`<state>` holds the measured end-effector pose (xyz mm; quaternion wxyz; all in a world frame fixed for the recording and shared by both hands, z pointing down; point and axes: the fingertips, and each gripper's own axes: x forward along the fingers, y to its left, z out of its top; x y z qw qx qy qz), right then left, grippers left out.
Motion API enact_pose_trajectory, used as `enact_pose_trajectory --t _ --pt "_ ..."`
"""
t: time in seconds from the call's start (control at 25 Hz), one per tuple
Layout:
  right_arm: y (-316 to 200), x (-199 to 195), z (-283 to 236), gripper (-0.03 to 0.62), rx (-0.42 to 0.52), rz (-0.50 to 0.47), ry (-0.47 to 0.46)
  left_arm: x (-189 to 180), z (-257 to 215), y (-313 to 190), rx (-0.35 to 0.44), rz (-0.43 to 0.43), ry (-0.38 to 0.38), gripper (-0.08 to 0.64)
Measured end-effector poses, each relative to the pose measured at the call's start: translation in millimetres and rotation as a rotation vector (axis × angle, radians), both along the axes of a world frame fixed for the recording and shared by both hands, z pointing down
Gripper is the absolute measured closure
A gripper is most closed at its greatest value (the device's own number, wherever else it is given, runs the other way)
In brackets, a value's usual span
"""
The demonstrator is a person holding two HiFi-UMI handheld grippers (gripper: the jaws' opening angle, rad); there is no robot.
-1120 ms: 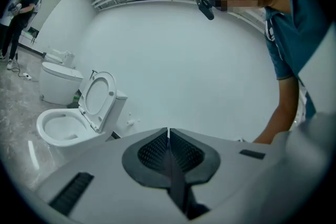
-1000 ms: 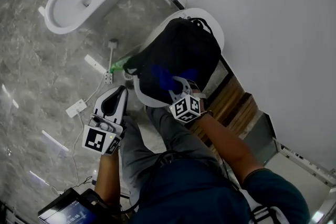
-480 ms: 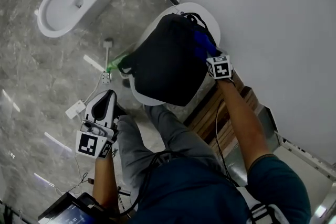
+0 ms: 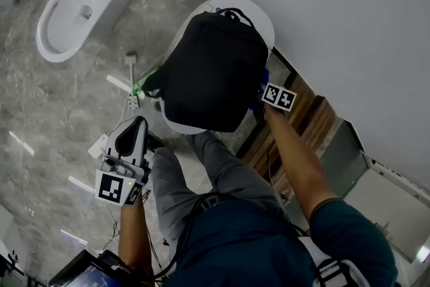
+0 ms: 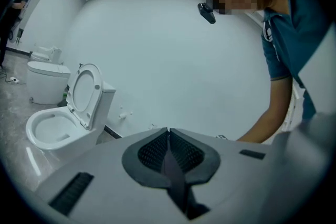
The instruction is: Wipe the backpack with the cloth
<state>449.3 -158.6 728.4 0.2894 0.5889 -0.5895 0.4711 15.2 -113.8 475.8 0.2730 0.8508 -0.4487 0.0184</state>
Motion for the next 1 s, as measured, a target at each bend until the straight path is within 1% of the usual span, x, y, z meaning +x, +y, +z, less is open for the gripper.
enact_pose_trajectory --t 0.08,0.12,0.16,0.24,0.32,0.36,0.4,0.44,0.52,0.56,0.6,0.64,0.68,0.72,0.76,0.8,0.88,0.92,1.0 --pt "-17 -4 2 0.529 -0.015 -0.029 -0.066 4 4 -2 -0.009 0.005 -0.003 0.543" --pt "-9 -6 2 0.529 -0.03 -0.035 -0.112 6 7 -2 -0.018 0.006 -0.002 0.543" --pt "9 -9 4 0.529 -0.058 -0.029 -0.162 8 10 -1 -0.026 0.008 0.001 0.543" --pt "70 -22 16 0.529 -0.169 -0.008 -0.247 14 14 -1 -0.036 0.017 0.009 0.543" --pt "135 -39 30 0.529 -0.29 0.009 -0.279 17 14 0 -0.043 0.023 0.014 0.543" --pt "153 -43 33 0.529 -0.309 0.051 -0.286 18 13 -1 -0.044 0.024 0.016 0.543" --pt "157 -43 32 0.529 -0.288 0.122 -0.302 18 11 -2 -0.045 0.024 0.019 0.543" --pt "147 -37 28 0.529 -0.23 0.212 -0.328 17 9 -4 -0.043 0.021 0.022 0.543" --pt "94 -18 13 0.529 -0.049 0.376 -0.394 14 4 -6 -0.036 0.014 0.022 0.543" --pt "58 -7 3 0.529 0.047 0.422 -0.422 11 3 -7 -0.032 0.011 0.019 0.543" --pt "19 3 -6 0.529 0.128 0.44 -0.435 9 3 -6 -0.031 0.006 0.016 0.543" --pt "-19 14 -13 0.529 0.183 0.434 -0.428 6 3 -6 -0.03 0.001 0.013 0.543" --pt "-54 24 -17 0.529 0.201 0.408 -0.397 4 2 -7 -0.03 -0.005 0.013 0.543" --pt "-85 30 -20 0.529 0.185 0.357 -0.348 2 1 -9 -0.03 -0.011 0.013 0.543" --pt "-111 30 -25 0.529 0.152 0.273 -0.285 0 -1 -10 -0.03 -0.016 0.015 0.543" --pt "-134 24 -33 0.529 0.125 0.162 -0.217 -1 -4 -11 -0.029 -0.019 0.017 0.543" --pt "-170 -2 -53 0.529 0.112 -0.106 -0.103 -2 -6 -9 -0.031 -0.021 0.02 0.543" --pt "-180 -22 -60 0.529 0.108 -0.259 -0.039 -2 -5 -8 -0.033 -0.02 0.02 0.543" --pt "-187 -64 -51 0.529 0.065 -0.616 0.151 0 1 -5 -0.038 -0.026 0.017 0.543"
